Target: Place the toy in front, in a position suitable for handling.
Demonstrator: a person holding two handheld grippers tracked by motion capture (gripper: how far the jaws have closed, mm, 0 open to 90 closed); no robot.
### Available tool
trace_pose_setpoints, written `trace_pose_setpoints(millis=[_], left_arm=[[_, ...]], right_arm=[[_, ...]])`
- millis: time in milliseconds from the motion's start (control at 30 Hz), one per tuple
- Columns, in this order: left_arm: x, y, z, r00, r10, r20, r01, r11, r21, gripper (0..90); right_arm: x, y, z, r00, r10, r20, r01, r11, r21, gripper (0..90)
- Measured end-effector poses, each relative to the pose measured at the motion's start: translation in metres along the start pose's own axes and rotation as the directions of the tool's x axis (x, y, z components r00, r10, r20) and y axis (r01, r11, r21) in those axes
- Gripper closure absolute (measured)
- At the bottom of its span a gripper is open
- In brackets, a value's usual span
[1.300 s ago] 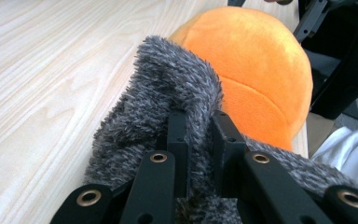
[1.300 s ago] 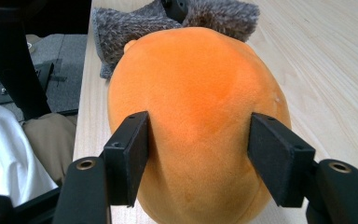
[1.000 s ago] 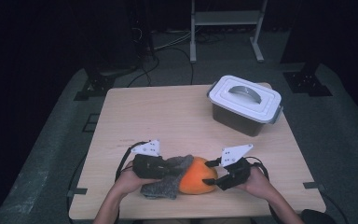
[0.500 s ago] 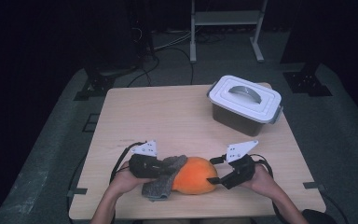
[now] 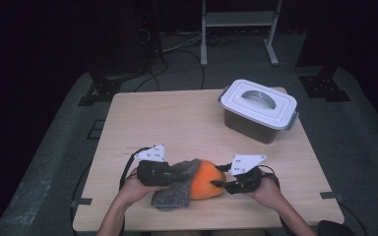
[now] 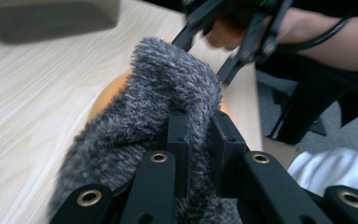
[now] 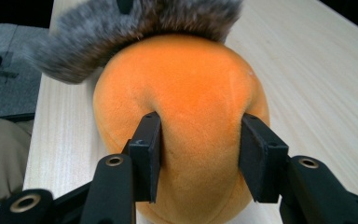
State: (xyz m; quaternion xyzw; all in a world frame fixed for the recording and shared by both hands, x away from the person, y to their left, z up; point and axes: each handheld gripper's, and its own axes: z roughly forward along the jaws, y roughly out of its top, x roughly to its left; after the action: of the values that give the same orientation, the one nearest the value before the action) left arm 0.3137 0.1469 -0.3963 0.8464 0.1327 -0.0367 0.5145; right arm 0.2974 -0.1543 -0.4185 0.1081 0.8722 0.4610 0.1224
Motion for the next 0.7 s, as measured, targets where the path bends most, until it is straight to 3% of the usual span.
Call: trace_pose_setpoints(millis=[100,200,367,533,600,700], left_arm=[[0.000,-0.002,0.006,0.9996,0.015,-0.022,-0.014,0.9985,0.052,80.1],[0.006,-0.007,0.005,0.9993,-0.001,-0.039,0.004,0.9980,0.063,80.2],[0.015,-0.018,-0.003,0.9971,-0.049,-0.058,0.053,0.9966,0.064,80.1],[0.014,-0.016,-0.001,0.9974,-0.047,-0.055,0.050,0.9968,0.063,80.0],[0.014,-0.015,-0.001,0.9974,-0.049,-0.053,0.051,0.9974,0.050,80.0],[0.012,-0.011,-0.001,0.9979,-0.050,-0.042,0.051,0.9984,0.026,80.0]], right_arm=[[0.001,-0.002,0.004,0.9999,-0.004,-0.011,0.004,1.000,0.010,51.9],[-0.003,-0.005,0.002,0.9997,0.013,-0.020,-0.013,1.000,0.023,51.6],[-0.009,-0.008,-0.001,0.9986,0.045,-0.026,-0.045,0.999,0.017,48.5],[-0.012,-0.010,-0.002,0.9908,0.116,-0.069,-0.114,0.993,0.028,29.4],[-0.013,-0.013,-0.001,0.9856,0.147,-0.082,-0.144,0.988,0.051,27.2],[-0.011,-0.014,0.003,0.9858,0.154,-0.066,-0.151,0.987,0.051,28.8]])
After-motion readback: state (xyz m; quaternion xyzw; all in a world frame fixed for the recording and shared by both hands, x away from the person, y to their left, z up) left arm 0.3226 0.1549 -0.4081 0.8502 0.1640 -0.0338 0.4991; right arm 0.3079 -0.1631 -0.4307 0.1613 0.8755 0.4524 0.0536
